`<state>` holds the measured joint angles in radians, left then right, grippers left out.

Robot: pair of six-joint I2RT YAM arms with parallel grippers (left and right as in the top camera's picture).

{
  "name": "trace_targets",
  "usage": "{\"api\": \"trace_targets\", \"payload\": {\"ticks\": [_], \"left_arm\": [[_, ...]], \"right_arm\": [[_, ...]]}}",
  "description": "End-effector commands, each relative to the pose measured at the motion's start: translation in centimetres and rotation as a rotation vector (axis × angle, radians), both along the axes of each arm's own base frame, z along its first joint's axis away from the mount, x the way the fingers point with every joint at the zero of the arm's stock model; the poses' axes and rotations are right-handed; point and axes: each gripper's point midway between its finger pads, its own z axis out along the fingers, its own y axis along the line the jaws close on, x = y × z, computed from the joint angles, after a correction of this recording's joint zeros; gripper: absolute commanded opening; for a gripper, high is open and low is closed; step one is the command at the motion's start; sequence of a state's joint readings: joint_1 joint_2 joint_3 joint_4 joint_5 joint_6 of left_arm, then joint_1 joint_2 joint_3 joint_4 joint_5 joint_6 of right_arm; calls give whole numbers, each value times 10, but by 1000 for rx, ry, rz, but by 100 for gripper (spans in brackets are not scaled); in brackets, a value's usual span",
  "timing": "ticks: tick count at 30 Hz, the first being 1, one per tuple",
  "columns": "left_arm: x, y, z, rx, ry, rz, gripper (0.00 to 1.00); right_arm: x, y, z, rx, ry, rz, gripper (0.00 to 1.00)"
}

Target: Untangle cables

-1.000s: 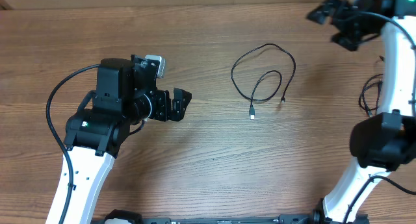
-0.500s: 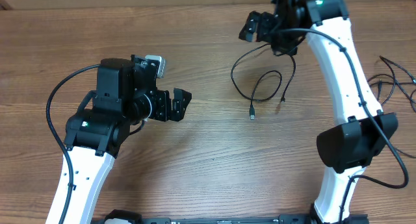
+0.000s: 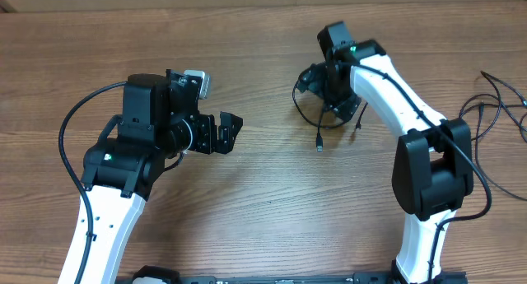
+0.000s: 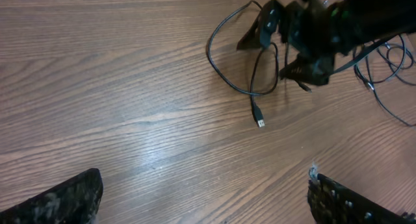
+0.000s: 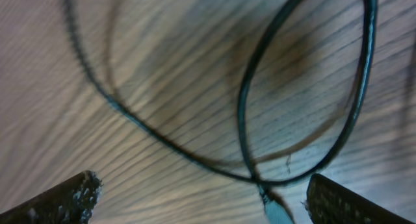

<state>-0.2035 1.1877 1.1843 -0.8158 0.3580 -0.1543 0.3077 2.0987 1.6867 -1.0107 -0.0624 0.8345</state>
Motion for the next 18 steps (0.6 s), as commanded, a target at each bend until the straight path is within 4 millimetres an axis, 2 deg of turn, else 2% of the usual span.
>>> {"api": "trace_targets", "payload": {"ticks": [1, 4, 6, 11, 16, 18], "left_arm": [[1, -1, 5, 0, -15, 0, 100], [1, -1, 5, 0, -15, 1, 100], [1, -1, 5, 0, -15, 1, 100], [1, -1, 5, 0, -15, 1, 100], [1, -1, 5, 0, -15, 1, 100], [1, -1, 5, 0, -15, 1, 100]], "right_arm": [[-2, -3, -15, -8, -9, -32, 100], [1, -2, -36, 6, -47, -32, 100], [5, 1, -40, 23, -75, -29, 100], [19, 6, -38, 42, -141, -16, 100], [38, 39, -25, 83, -274, 107, 100], [45, 53, -28, 83, -321, 153, 100]]}}
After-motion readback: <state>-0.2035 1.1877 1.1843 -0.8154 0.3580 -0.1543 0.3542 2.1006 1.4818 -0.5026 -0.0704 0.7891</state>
